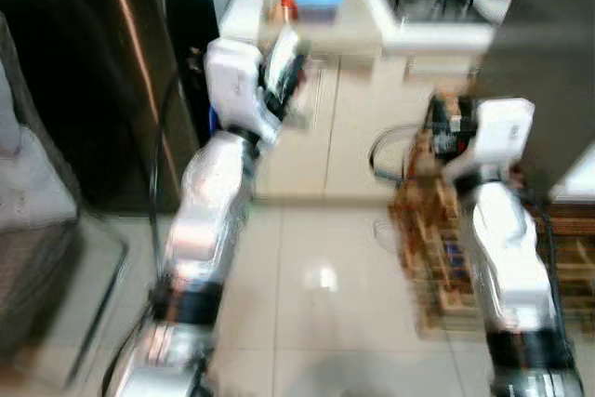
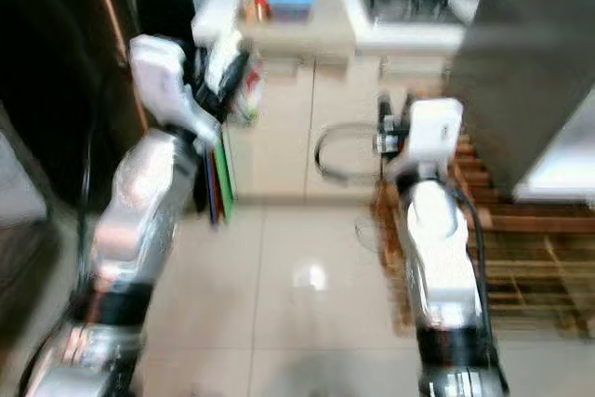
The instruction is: Restocking fridge
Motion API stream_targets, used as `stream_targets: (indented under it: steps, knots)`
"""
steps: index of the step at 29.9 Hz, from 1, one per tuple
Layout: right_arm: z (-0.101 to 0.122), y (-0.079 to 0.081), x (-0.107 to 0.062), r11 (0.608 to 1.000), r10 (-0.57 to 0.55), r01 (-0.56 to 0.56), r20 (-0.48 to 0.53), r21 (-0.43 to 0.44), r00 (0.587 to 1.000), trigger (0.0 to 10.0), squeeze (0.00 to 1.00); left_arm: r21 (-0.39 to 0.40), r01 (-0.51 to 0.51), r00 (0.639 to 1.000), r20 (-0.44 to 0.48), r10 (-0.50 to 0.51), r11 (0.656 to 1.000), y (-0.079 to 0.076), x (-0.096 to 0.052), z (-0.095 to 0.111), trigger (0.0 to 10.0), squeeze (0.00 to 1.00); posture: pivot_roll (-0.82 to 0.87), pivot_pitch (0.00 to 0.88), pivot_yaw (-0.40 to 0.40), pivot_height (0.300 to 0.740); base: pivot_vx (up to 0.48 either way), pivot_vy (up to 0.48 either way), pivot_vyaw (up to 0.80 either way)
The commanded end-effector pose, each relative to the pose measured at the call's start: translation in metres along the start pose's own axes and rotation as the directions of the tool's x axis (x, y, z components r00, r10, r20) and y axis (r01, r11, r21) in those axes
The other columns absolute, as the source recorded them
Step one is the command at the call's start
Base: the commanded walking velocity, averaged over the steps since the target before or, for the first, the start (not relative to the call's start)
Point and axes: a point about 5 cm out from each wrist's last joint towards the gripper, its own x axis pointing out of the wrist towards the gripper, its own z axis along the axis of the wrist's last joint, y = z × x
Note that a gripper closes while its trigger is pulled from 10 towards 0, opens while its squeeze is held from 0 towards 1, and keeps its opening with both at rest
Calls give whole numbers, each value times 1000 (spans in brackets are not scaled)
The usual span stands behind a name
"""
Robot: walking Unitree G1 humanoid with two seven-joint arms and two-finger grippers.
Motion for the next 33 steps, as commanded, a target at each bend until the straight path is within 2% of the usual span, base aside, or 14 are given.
stream_targets:
  steps: [1, 2, 4, 6, 7, 11, 16, 23, 26, 33]
  knots:
    - [-8, -5, -2, 1000, -12, 12, -31, -7, 999, 10000, 0, -13, -37, 999, -29, 37, 999, 6, -3, -3, 10000, 0, -101, 17, 16, 740, 0, -469, 0]
    - [-8, -5, -2, 1000, -12, 12, -31, -7, 999, 10000, 0, -13, -37, 999, -29, 37, 999, 6, -3, -3, 10000, 0, -101, 17, 16, 740, 0, -469, 0]
    - [-15, -7, -5, 1000, -16, 15, -58, -17, 998, 10000, 0, -64, -79, 994, -82, 74, 995, 10, -11, -14, 10000, 0, -96, 16, 16, 740, 0, -461, 0]
    - [-21, -8, -6, 1000, -20, 18, -79, -20, 997, 10000, 0, -80, -124, 985, -127, 113, 989, 14, -16, -22, 10000, 0, -94, 14, 16, 740, 0, -454, 0]
    - [-26, -9, -8, 999, -31, 30, -101, -14, 994, 10000, 0, -123, -188, 969, -184, 164, 974, 22, -20, -31, 10000, 0, -96, 15, 15, 740, 0, -454, 0]
    - [-30, -10, -8, 999, -40, 40, -120, -6, 992, 10000, 0, -138, -222, 953, -240, 185, 965, 27, -20, -40, 10000, 0, -102, 14, 15, 740, 0, -448, 0]
    - [-31, -9, -9, 999, -33, 32, -125, -14, 992, 10000, 0, -116, -80, 979, -196, 57, 990, 3, -9, -33, 10000, 0, -118, 15, 16, 740, 0, -442, 0]
    - [-35, -11, -11, 999, -32, 29, -134, -24, 990, 10000, 0, -80, 73, 989, -125, -83, 994, -17, -3, -19, 10000, 0, -127, 12, 19, 740, 0, -442, 0]
    - [-36, -10, -10, 999, -29, 26, -137, -24, 990, 10000, 0, -71, 100, 988, -108, -107, 992, -20, 0, -15, 10000, 0, -124, 7, 21, 740, 0, -442, 0]
    - [-37, -4, -8, 1000, -16, 13, -136, -22, 991, 10000, 0, -68, 108, 987, -108, -115, 992, -18, 2, -11, 10000, 0, -116, 0, 23, 740, 0, -444, 0]
